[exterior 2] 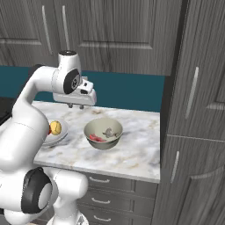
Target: Place the bowl with the potato and tomato on the top shelf of the fridge. Place the bowl with the steak and fish on the second highest shelf of the fridge.
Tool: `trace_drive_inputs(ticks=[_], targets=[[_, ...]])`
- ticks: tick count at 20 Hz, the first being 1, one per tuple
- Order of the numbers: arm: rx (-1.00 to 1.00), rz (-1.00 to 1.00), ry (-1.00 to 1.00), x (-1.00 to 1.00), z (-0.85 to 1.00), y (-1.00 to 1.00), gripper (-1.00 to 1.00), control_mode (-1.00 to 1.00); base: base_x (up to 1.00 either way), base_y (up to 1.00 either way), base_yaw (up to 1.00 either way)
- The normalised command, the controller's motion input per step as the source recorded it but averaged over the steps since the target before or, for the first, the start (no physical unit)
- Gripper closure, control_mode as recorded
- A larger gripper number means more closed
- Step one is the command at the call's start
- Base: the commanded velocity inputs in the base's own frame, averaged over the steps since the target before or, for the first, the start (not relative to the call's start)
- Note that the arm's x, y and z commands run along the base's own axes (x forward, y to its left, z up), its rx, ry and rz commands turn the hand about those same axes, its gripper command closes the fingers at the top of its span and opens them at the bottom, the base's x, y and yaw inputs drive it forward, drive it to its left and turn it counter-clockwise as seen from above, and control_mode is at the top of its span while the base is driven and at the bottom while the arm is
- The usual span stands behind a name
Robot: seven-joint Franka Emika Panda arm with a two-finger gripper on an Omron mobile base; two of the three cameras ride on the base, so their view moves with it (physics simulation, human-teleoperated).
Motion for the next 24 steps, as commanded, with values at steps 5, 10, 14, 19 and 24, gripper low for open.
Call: trace_drive_inputs(ticks=[5, 10, 14, 19, 24], targets=[[0.04, 0.00, 0.00, -0.03, -0.08, 0.21, -1.00, -1.00, 0.00, 0.00, 0.00], [0.05, 0.00, 0.08, 0.00, -0.32, 0.53, -1.00, -1.00, 0.00, 0.00, 0.00], [0.04, 0.00, 0.11, 0.00, -0.30, 0.43, -1.00, -1.00, 0.00, 0.00, 0.00], [0.01, 0.00, 0.14, 0.01, -0.68, 0.40, -1.00, -1.00, 0.00, 0.00, 0.00], [0.02, 0.00, 0.10, 0.00, -0.86, 0.43, -1.00, -1.00, 0.00, 0.00, 0.00]])
